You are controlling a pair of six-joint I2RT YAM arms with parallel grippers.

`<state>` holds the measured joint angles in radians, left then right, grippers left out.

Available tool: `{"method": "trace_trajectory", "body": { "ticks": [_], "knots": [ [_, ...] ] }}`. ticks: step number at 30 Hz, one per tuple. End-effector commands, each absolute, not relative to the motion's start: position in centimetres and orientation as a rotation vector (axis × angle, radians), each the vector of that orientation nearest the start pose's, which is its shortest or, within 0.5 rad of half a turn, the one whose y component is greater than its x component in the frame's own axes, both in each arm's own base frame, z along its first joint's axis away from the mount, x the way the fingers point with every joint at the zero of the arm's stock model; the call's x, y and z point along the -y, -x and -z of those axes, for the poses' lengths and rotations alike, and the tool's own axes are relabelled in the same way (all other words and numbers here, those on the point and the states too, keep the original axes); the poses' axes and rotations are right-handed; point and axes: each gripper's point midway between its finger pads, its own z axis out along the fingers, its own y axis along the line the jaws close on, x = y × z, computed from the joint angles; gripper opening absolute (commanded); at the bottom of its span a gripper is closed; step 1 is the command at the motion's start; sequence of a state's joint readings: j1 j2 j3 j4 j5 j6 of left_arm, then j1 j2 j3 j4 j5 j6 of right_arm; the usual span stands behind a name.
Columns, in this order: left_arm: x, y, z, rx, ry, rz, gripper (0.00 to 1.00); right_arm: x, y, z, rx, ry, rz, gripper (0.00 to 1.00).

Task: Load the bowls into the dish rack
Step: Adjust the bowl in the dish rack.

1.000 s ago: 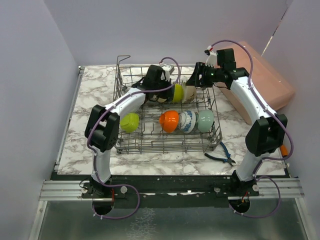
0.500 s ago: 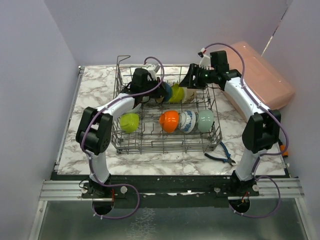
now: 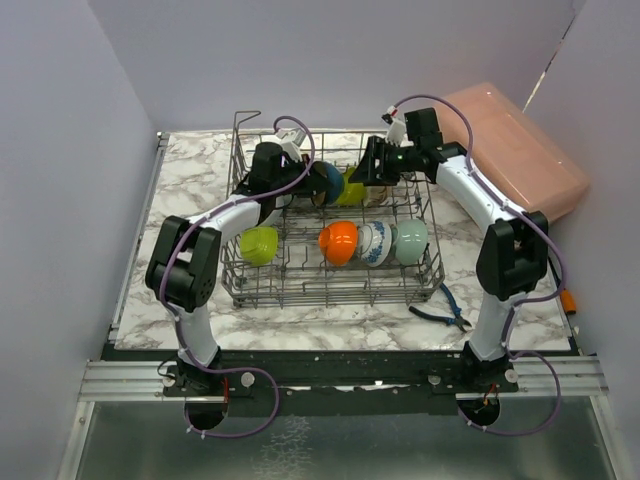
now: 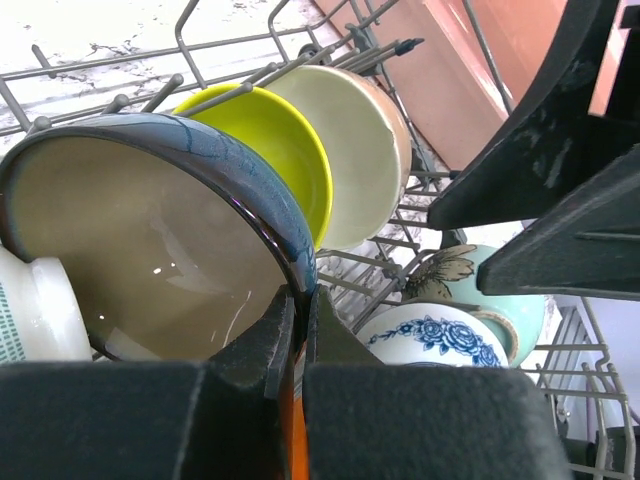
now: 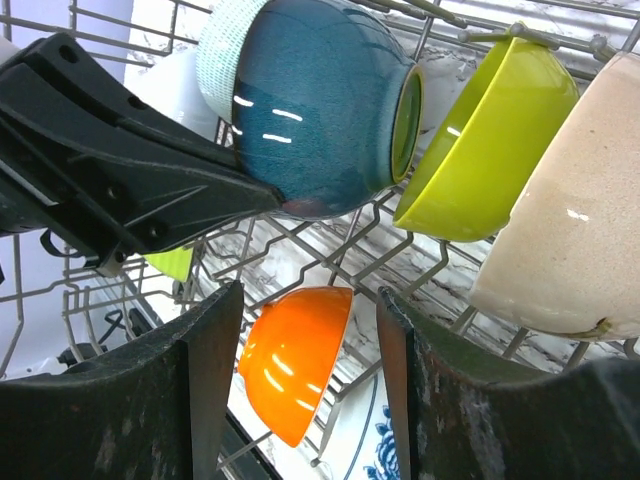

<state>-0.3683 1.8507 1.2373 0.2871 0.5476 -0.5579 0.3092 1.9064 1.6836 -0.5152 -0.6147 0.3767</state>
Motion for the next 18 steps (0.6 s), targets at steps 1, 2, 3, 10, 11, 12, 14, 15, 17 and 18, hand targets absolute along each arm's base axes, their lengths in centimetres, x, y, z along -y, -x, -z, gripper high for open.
{"method": "trace_trajectory", "body": {
  "ticks": [1,2,3,10,11,12,14,15,17,18],
  "knots": [
    [28.9,-43.0,-22.4,-1.883,-0.235,1.232,0.01,-26.7,-43.7,-19.5,-2.354,0.262,-1.046,0.59],
    [28.6,-43.1,-22.3,-1.889,-0.22,1.222,0.05,-26.9,-43.8,-19.5,-2.355,0.266,-1.039,0.6],
    [28.3,-43.2,-22.1,-1.901,-0.208,1.208,0.09,-27.2,-44.0,-19.4,-2.357,0.272,-1.032,0.59],
    [27.3,-43.7,-20.2,-2.002,-0.191,1.096,0.1,-28.5,-45.0,-19.1,-2.365,0.293,-0.981,0.59],
    [27.2,-43.7,-20.1,-2.006,-0.19,1.092,0.07,-28.7,-45.2,-18.9,-2.371,0.293,-0.981,0.59],
    [27.1,-43.8,-20.0,-2.011,-0.189,1.085,0.05,-28.9,-45.4,-18.8,-2.372,0.293,-0.977,0.59],
    [27.0,-43.9,-19.6,-2.028,-0.182,1.067,0.04,-29.3,-45.6,-18.4,-2.39,0.295,-0.959,0.59],
    [26.8,-44.0,-19.4,-2.038,-0.175,1.053,0.04,-29.5,-45.7,-18.3,-2.395,0.298,-0.949,0.59],
    [26.6,-44.1,-19.2,-2.049,-0.171,1.028,0.04,-29.8,-45.8,-17.8,-2.409,0.296,-0.931,0.59],
    [26.5,-44.1,-19.1,-2.053,-0.171,1.02,0.04,-29.9,-46.0,-17.6,-2.416,0.293,-0.925,0.59]
  ]
}}
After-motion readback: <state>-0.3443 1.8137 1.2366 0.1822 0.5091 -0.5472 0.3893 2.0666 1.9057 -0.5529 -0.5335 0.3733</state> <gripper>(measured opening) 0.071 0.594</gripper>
